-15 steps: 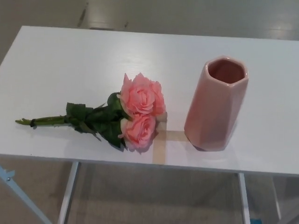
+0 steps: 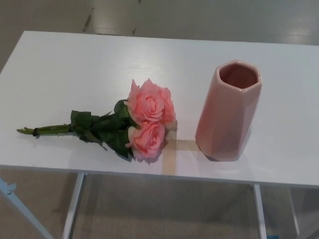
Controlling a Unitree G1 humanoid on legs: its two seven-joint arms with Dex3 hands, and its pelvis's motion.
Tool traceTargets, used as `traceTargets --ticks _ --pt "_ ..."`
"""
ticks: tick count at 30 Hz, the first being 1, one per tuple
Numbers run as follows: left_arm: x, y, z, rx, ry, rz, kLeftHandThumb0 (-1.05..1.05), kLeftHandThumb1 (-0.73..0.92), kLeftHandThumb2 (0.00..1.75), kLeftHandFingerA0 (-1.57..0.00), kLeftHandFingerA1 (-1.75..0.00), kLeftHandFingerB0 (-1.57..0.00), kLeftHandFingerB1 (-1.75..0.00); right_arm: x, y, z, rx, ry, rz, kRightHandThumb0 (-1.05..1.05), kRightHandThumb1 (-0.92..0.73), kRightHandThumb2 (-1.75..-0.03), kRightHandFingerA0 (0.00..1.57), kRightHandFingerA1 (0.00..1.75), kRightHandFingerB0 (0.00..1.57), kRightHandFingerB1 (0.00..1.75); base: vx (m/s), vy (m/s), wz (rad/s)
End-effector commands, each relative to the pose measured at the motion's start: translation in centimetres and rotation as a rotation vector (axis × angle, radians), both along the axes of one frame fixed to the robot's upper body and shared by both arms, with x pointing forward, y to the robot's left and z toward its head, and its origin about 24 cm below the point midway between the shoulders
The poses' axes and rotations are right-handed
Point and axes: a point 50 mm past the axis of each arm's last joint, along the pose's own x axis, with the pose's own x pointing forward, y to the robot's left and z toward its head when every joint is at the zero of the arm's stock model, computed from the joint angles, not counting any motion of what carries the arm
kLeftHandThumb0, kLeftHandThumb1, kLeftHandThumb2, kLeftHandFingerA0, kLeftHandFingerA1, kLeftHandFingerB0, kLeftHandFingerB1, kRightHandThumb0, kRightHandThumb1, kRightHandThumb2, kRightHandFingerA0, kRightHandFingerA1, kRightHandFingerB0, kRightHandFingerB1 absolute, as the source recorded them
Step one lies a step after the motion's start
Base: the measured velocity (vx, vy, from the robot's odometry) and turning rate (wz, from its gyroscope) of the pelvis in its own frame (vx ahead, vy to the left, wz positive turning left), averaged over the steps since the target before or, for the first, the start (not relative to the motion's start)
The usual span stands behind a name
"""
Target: Use the left hand to pick up the rose and then lift and insert it into the pink vase.
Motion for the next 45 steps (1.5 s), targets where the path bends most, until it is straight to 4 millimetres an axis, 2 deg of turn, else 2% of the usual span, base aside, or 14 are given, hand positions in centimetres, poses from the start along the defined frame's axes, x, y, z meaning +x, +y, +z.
traceTargets --ticks 1,3,5,7,8,9,16,30,31,32,35,43,44,45 --pt "0.7 -2.2 2.4 -0.219 -0.176 -0.388 -0.60 0.39 0.70 -0.07 -0.29 -0.11 -0.29 -0.2 -0.3 0.1 -0.027 0.005 0.023 -0.35 -0.53 -0.77 0.65 0.59 0.48 0.50 0.00 0.000 0.00" --pt "0.5 -3.0 3.4 -0.262 -0.180 -0.506 -0.60 0.39 0.71 -0.06 -0.28 -0.11 -0.29 -0.2 -0.3 0.1 -0.035 0.009 0.037 -0.27 -0.63 -0.59 0.70 0.48 0.53 0.39 0.00 0.000 0.00" --pt "0.3 -3.9 4.6 -0.334 -0.172 -0.615 -0.59 0.38 0.72 -0.05 -0.24 -0.11 -0.30 0.0 -0.2 0.1 -0.033 0.009 0.041 -0.28 -0.63 -0.59 0.69 0.48 0.53 0.39 0.00 0.000 0.00" --pt "0.1 -4.9 5.6 -0.406 -0.165 -0.729 -0.55 0.45 0.55 -0.06 -0.24 -0.14 -0.26 0.1 -0.2 0.1 -0.030 0.004 0.036 -0.36 -0.53 -0.77 0.64 0.59 0.48 0.51 0.00 0.000 0.00" --pt "-0.1 -6.1 6.4 -0.449 -0.160 -0.844 -0.54 0.36 0.70 -0.04 -0.21 -0.12 -0.33 -0.1 -0.2 0.1 -0.021 0.002 0.021 -0.37 -0.53 -0.77 0.64 0.59 0.47 0.50 0.00 0.000 0.00" --pt "-0.3 -6.9 7.1 -0.473 -0.152 -0.926 -0.50 0.45 0.54 0.00 -0.25 -0.16 -0.27 -0.2 -0.3 0.1 -0.015 0.001 0.012 -0.28 -0.63 -0.58 0.68 0.48 0.53 0.39 0.00 0.000 0.00" --pt "0.1 -10.1 12.4 -0.467 -0.245 -1.214 -0.51 0.44 0.54 0.00 -0.23 -0.16 -0.27 0.0 -0.4 0.2 -0.030 0.012 0.019 -0.29 -0.63 -0.58 0.66 0.46 0.53 0.40 0.00 0.000 0.00" --pt "0.8 -12.4 25.6 -0.259 -0.861 -1.246 -0.58 0.37 0.69 -0.07 -0.25 -0.14 -0.37 0.7 -0.6 0.4 -0.006 -0.008 -0.001 -0.29 -0.63 -0.58 0.68 0.47 0.56 0.41 0.00 0.000 0.00" --pt "0.8 -12.4 25.9 -0.247 -0.874 -1.243 -0.58 0.37 0.69 -0.08 -0.26 -0.15 -0.37 0.7 -0.6 0.4 -0.005 -0.009 -0.001 -0.29 -0.63 -0.58 0.68 0.47 0.56 0.41 0.00 0.000 0.00" --pt "0.9 -12.4 26.4 -0.218 -0.904 -1.236 -0.31 0.18 0.80 -0.02 -0.51 0.00 -0.46 0.7 -0.6 0.5 -0.003 -0.010 -0.001 -0.29 -0.63 -0.58 0.68 0.47 0.56 0.41 0.00 0.000 0.00" --pt "1.6 -12.3 27.9 -0.115 -1.015 -1.205 -0.60 0.37 0.67 -0.08 -0.39 -0.19 -0.36 0.9 -0.7 0.5 -0.011 -0.011 0.010 -0.28 -0.63 -0.58 0.67 0.46 0.56 0.41 0.00 0.000 0.00" --pt "5.4 -12.4 30.0 0.075 -1.152 -1.069 -0.57 0.37 0.65 -0.08 -0.42 -0.15 -0.36 1.7 -0.7 0.9 -0.021 -0.026 0.016 -0.29 -0.64 -0.58 0.69 0.47 0.58 0.42 0.00 0.000 0.00" --pt "5.7 -12.5 30.0 0.088 -1.150 -1.061 -0.29 0.18 0.79 -0.04 -0.52 0.00 -0.48 1.7 -0.8 0.9 -0.023 -0.026 0.016 -0.29 -0.64 -0.58 0.69 0.47 0.57 0.42 0.00 0.000 0.00" --pt "6.1 -12.6 30.1 0.104 -1.147 -1.054 -0.29 0.18 0.79 -0.04 -0.52 0.00 -0.48 1.6 -0.9 0.9 -0.025 -0.026 0.014 -0.29 -0.64 -0.58 0.69 0.47 0.57 0.42 0.00 0.000 0.00"
